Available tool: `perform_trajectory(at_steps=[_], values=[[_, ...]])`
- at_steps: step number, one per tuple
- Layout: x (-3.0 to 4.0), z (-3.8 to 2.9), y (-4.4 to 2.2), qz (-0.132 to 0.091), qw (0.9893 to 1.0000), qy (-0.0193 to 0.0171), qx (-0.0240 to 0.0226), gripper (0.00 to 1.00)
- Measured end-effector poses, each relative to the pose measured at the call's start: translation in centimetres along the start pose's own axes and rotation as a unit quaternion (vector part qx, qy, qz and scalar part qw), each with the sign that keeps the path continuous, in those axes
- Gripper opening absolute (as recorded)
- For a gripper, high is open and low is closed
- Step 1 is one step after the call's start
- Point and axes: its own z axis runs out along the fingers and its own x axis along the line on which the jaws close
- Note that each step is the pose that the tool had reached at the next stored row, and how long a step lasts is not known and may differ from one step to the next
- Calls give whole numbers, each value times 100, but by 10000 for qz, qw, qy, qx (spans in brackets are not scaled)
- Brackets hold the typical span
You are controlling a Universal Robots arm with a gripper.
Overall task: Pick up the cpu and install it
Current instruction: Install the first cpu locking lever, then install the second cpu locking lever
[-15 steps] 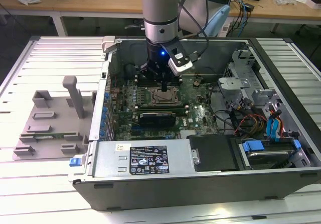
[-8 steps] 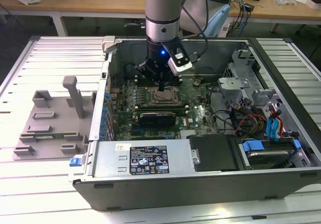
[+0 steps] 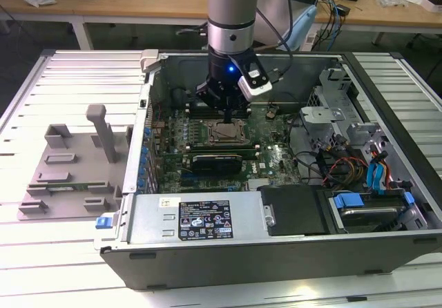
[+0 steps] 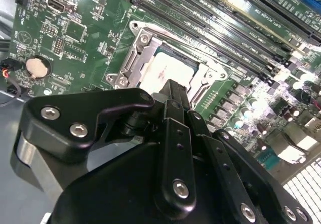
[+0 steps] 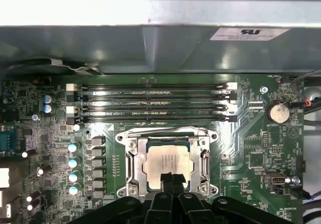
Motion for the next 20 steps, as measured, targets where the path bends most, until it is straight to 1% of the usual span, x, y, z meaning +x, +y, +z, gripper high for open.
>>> perform_trajectory(at_steps=[18,20], values=[[-4,-81,-2,0,10000,1,1,11],[-5,-115,-2,0,10000,0,0,11]])
